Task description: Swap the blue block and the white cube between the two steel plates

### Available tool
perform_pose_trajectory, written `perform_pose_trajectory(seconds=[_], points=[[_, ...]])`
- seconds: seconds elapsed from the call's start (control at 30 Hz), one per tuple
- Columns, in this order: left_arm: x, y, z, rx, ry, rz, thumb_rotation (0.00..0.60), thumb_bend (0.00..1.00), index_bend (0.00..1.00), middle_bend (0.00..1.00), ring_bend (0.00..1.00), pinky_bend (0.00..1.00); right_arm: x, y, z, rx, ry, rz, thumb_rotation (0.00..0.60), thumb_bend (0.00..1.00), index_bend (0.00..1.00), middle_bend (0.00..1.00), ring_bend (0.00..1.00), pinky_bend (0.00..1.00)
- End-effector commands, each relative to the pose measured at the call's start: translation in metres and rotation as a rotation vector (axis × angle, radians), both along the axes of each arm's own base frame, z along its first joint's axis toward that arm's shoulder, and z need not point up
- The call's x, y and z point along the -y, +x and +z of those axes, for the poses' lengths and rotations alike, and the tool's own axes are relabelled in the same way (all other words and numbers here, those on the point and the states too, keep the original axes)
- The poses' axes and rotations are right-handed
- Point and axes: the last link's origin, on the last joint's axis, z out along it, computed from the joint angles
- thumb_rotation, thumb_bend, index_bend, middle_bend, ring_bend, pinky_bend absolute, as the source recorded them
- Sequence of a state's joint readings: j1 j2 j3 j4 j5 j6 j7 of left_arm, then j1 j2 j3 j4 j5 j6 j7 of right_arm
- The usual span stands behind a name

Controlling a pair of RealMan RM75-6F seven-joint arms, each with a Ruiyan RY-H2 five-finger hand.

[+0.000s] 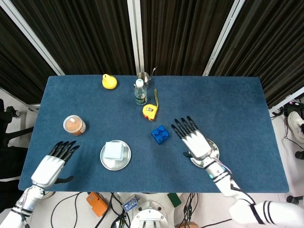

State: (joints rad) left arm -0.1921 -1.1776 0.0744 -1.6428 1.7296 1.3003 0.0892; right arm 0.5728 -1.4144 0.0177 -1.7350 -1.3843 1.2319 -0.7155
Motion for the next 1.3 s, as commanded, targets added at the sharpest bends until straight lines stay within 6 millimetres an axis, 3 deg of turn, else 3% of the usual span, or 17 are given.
perform_pose_trajectory(seconds=[0.03,0.2,0.37,0.53,0.63,0.8,1.0,1.1,1.3], points=[[-0.022,0.034,-0.026,0.066,-0.071,-0.091,0.600,0.10,0.07,0.00,0.00,0.05,-0.066,-0.070,0.064,0.060,-0.073,-0.110,0.487,0.18,0.00,0.00,0.00,0.00],[-0.044,0.056,-0.056,0.147,-0.082,-0.133,0.600,0.12,0.07,0.00,0.00,0.05,-0.103,-0.121,0.091,0.130,-0.133,-0.236,0.480,0.18,0.00,0.00,0.00,0.00],[-0.060,0.072,-0.078,0.183,-0.079,-0.130,0.600,0.11,0.07,0.00,0.00,0.05,-0.117,-0.147,0.099,0.130,-0.155,-0.292,0.471,0.18,0.00,0.00,0.00,0.00],[-0.066,0.078,-0.096,0.114,-0.102,-0.116,0.600,0.12,0.07,0.00,0.01,0.08,-0.116,-0.146,0.105,0.149,-0.163,-0.290,0.469,0.18,0.00,0.00,0.00,0.00],[-0.066,0.081,-0.103,0.085,-0.123,-0.084,0.600,0.12,0.08,0.05,0.07,0.14,-0.116,-0.146,0.109,0.163,-0.175,-0.292,0.468,0.18,0.00,0.00,0.00,0.00],[-0.074,0.080,-0.110,0.066,-0.126,-0.041,0.600,0.19,0.20,0.20,0.21,0.26,-0.117,-0.147,0.115,0.181,-0.184,-0.297,0.469,0.18,0.00,0.00,0.00,0.00],[-0.076,0.085,-0.113,0.104,-0.133,-0.019,0.600,0.27,0.42,0.46,0.45,0.40,-0.118,-0.148,0.120,0.191,-0.204,-0.302,0.469,0.18,0.00,0.00,0.00,0.00],[-0.077,0.095,-0.112,0.143,-0.118,-0.041,0.600,0.31,0.47,0.54,0.54,0.47,-0.117,-0.149,0.120,0.188,-0.201,-0.307,0.469,0.18,0.00,0.00,0.00,0.00],[-0.081,0.139,-0.107,0.300,-0.091,-0.124,0.600,0.34,0.49,0.54,0.55,0.47,-0.117,-0.149,0.121,0.189,-0.203,-0.311,0.470,0.18,0.00,0.00,0.00,0.00]])
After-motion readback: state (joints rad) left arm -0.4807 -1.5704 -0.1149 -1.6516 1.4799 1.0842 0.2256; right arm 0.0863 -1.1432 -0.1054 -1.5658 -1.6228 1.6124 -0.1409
